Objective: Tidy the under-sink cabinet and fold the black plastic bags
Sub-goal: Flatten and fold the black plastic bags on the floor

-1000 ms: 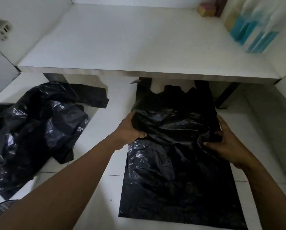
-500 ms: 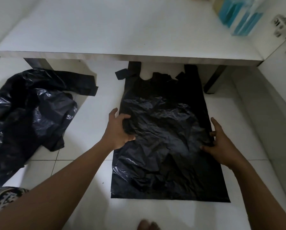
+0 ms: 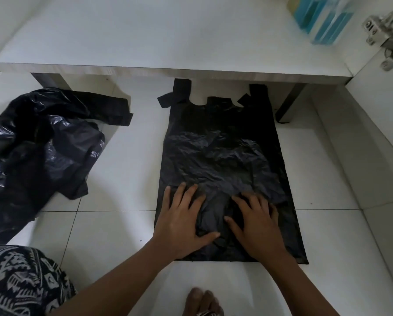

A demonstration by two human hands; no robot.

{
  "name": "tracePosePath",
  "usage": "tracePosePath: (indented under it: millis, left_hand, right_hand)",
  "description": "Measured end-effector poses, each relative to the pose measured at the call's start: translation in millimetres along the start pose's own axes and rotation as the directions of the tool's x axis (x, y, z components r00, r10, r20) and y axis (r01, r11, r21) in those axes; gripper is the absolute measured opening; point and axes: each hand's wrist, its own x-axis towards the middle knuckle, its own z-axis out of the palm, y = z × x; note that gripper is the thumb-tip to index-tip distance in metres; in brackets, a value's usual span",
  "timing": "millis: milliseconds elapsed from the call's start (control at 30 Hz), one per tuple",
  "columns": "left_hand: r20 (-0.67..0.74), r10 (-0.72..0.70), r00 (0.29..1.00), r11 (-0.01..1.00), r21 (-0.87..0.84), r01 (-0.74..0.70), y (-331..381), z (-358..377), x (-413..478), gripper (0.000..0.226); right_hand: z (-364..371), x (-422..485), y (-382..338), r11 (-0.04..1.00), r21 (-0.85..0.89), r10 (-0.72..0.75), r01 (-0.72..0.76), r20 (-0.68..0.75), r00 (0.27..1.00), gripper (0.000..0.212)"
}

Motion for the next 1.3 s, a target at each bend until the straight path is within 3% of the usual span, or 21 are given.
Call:
tracePosePath:
  millis: [200, 333, 467, 533, 700, 933, 1000, 1067, 1167, 1300]
  left_hand:
    - [0.049, 0.013, 0.999, 1.0, -0.027, -0.012, -5, 15, -11, 0.109]
    - [0.007, 0.009, 1.0, 1.0, -0.028, -0.009, -6, 18, -13, 0.11]
    - [0.009, 0.026, 1.0, 1.0, -0.016, -0.025, -8, 21, -13, 0.109]
    - [0.02, 0.02, 1.0, 1.0, -0.007, -0.02, -7, 22, -13, 0.109]
    - [0.046, 0.01, 0.999, 1.0, -0.023, -0.009, -6, 19, -11, 0.108]
    - [0.201, -0.066, 0.977, 0.981, -0.166, 0.1, -5, -9, 2, 0.103]
    - [0.182, -0.075, 0.98, 0.973, -0.204, 0.112, -5, -22, 12, 0.098]
    - [0.013, -0.067, 0.998, 0.98, -0.186, 0.068, -7, -28, 25, 0.085]
    - [-0.171, -0.069, 0.983, 0.993, -0.11, 0.051, -17, -21, 53, 0.064]
    - [-0.063, -0.102, 0.993, 0.995, 0.013, 0.103, -38, -1, 78, 0.061]
  right_hand:
    - [11, -8, 22, 0.999, -0.015, -0.035, 0.034, -0.025, 0.999, 0.058]
    - [15, -6, 4, 0.999, -0.012, 0.033, -0.034, -0.083, 0.996, 0.051]
    - [25, -6, -13, 0.998, -0.02, -0.062, 0.061, -0.053, 0.997, 0.046]
    - [22, -5, 9, 1.0, -0.023, -0.001, -0.001, -0.053, 0.999, 0.05]
    - [-6, -11, 89, 0.949, -0.004, 0.312, -0.315, -0.116, 0.943, 0.059]
    - [-16, -9, 103, 0.939, 0.027, 0.345, -0.344, -0.102, 0.933, 0.064]
    - [-23, -3, 99, 0.932, 0.07, 0.362, -0.356, -0.134, 0.923, 0.064]
    - [-31, 9, 88, 0.939, 0.11, 0.341, -0.325, -0.199, 0.919, 0.056]
    - [-32, 37, 53, 0.984, 0.074, 0.174, -0.159, -0.28, 0.944, 0.041]
    - [-11, 70, -5, 0.996, 0.046, -0.06, 0.072, -0.219, 0.974, 0.037]
